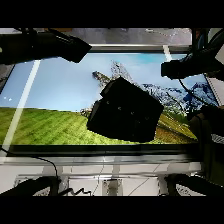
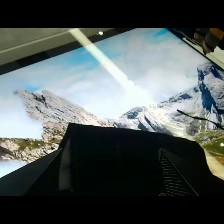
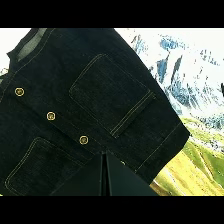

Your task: Fold the clothes and pants, and hang the long-sleeved shirts on hangers.

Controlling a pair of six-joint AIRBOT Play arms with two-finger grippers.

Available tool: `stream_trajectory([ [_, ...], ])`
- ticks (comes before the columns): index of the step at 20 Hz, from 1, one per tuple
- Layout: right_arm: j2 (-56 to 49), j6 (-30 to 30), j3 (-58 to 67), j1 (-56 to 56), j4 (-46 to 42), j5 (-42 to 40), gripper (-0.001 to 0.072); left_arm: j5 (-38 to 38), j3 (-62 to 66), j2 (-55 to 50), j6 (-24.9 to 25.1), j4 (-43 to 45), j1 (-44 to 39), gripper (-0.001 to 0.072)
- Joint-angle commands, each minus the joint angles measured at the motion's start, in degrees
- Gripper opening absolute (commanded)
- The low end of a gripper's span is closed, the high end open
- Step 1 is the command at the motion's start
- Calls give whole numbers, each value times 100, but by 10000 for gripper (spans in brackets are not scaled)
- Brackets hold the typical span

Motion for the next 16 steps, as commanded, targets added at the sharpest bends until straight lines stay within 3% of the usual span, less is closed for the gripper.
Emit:
stream_trajectory([
  [1,4,0,-2,2,0,0,26,2,-2,-2,2,2,0,705],
  [9,7,0,-2,2,2,-2,26,2,-2,-2,2,0,0,705],
  [11,-9,-101,-2,2,-44,-315,26,2,-2,-2,2,0,2,705],
  [13,-76,-728,-4,-63,-245,-328,25,0,-2,-2,2,0,0,705],
  [16,-190,-1829,-597,-560,-223,627,23,0,-2,-2,2,2,0,705],
])
